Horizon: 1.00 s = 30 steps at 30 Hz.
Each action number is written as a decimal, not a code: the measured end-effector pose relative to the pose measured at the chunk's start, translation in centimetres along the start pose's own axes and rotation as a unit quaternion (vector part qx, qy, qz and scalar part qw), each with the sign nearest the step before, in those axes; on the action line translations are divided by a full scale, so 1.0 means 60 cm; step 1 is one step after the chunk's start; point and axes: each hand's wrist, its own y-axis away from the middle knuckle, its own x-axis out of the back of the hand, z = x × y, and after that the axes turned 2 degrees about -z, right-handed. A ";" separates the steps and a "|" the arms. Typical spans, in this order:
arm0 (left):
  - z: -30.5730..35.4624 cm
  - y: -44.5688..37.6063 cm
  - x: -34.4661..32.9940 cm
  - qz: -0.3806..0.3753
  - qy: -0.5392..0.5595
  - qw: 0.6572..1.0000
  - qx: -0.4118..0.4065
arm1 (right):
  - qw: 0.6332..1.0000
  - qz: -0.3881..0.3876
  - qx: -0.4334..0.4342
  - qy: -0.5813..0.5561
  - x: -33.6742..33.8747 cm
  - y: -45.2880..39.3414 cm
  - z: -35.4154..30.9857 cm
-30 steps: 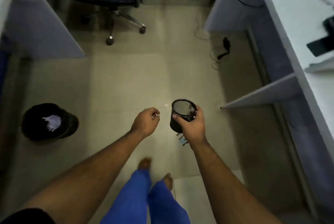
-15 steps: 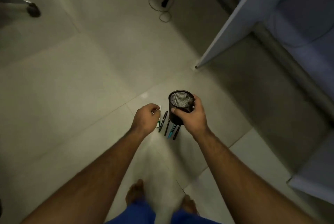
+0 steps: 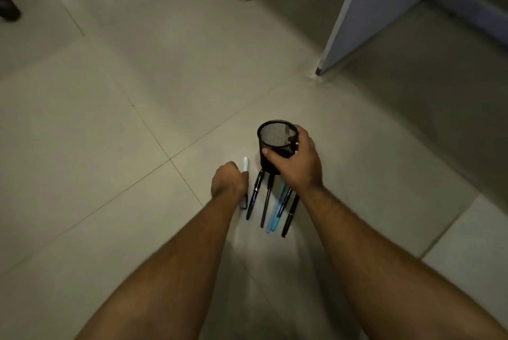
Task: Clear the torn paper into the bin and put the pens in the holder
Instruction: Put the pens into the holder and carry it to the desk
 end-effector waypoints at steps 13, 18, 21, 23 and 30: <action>0.003 -0.024 0.007 0.022 -0.033 0.999 0.020 | 0.999 0.001 0.026 0.043 0.002 0.000 -0.005; 0.032 -0.035 0.069 0.077 0.226 0.971 0.018 | 0.999 0.016 0.036 0.031 -0.011 -0.014 -0.007; 0.065 -0.022 0.113 0.067 0.379 0.923 -0.029 | 0.997 0.042 0.036 0.049 -0.005 -0.021 -0.004; 0.087 -0.007 0.136 0.023 0.410 0.909 -0.076 | 0.996 0.048 0.036 0.062 0.003 -0.025 -0.002; 0.105 0.007 0.162 -0.212 0.356 0.904 -0.105 | 0.996 0.024 0.050 0.066 0.013 -0.034 0.017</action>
